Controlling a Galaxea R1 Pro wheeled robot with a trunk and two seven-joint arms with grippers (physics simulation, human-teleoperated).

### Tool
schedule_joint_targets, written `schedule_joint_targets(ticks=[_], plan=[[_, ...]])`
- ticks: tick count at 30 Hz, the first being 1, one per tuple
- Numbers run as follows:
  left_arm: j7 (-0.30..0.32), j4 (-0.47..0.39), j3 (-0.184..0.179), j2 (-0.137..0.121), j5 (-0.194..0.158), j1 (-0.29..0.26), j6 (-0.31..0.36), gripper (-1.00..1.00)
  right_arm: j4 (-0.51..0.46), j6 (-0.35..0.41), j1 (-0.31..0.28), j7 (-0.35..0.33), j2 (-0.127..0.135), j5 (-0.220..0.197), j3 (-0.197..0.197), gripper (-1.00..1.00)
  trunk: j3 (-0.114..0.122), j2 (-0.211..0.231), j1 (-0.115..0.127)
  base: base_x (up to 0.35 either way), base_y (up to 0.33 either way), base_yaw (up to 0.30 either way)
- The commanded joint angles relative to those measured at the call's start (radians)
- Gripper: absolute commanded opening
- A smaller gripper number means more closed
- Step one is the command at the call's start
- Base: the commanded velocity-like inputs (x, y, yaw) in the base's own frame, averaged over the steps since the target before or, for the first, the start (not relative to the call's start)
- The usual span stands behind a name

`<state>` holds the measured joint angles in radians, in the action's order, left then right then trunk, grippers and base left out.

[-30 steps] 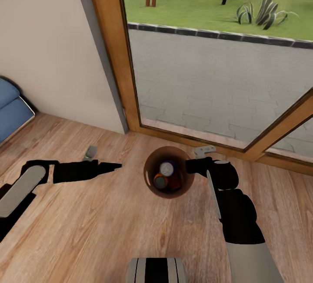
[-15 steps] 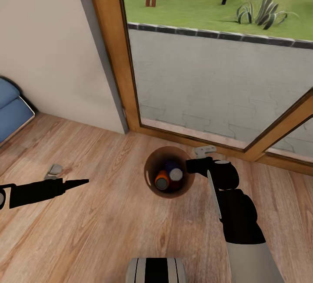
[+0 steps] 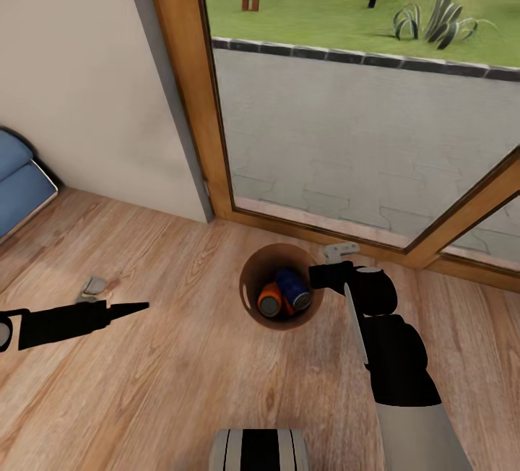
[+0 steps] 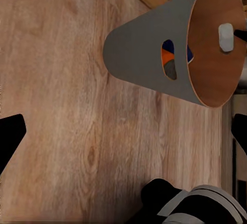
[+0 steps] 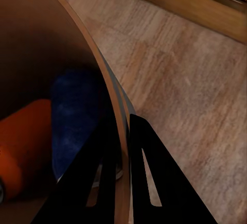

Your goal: Put the three can of soda from the living room inside the tash can in the kitchen.

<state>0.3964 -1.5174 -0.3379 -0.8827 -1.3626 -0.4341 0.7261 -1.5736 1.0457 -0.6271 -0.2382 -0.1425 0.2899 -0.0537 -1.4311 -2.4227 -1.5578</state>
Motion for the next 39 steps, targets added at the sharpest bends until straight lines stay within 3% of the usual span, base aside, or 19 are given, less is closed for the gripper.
schedule_joint_targets(ticks=[1,9,31,35,39], plan=[[0.000,0.000,-0.001,0.000,0.002,0.000,0.000,1.00,0.000,0.002,0.000,-0.004,0.000,-0.018,0.000,-1.00,0.000,0.000,0.000,0.000,0.000,0.000],[-0.001,0.000,-0.019,0.002,0.018,0.000,0.000,1.00,0.000,0.002,0.000,-0.004,0.000,-0.018,0.000,-1.00,0.000,0.000,0.000,0.000,0.000,0.000],[-0.002,0.014,-0.023,0.002,0.017,0.000,-0.014,1.00,0.000,0.002,0.000,-0.003,0.000,-0.018,-0.001,-1.00,0.000,0.000,0.000,0.000,0.000,0.000],[-0.002,0.024,-0.073,0.003,0.018,0.000,-0.030,1.00,0.006,0.002,0.000,-0.002,-0.001,-0.021,0.001,-1.00,0.000,0.000,0.000,0.000,0.000,0.000],[-0.001,0.031,-0.092,0.002,0.019,0.000,-0.052,1.00,0.043,0.002,-0.001,0.004,-0.003,-0.020,0.001,-1.00,0.000,0.000,0.000,0.000,0.000,0.000]])
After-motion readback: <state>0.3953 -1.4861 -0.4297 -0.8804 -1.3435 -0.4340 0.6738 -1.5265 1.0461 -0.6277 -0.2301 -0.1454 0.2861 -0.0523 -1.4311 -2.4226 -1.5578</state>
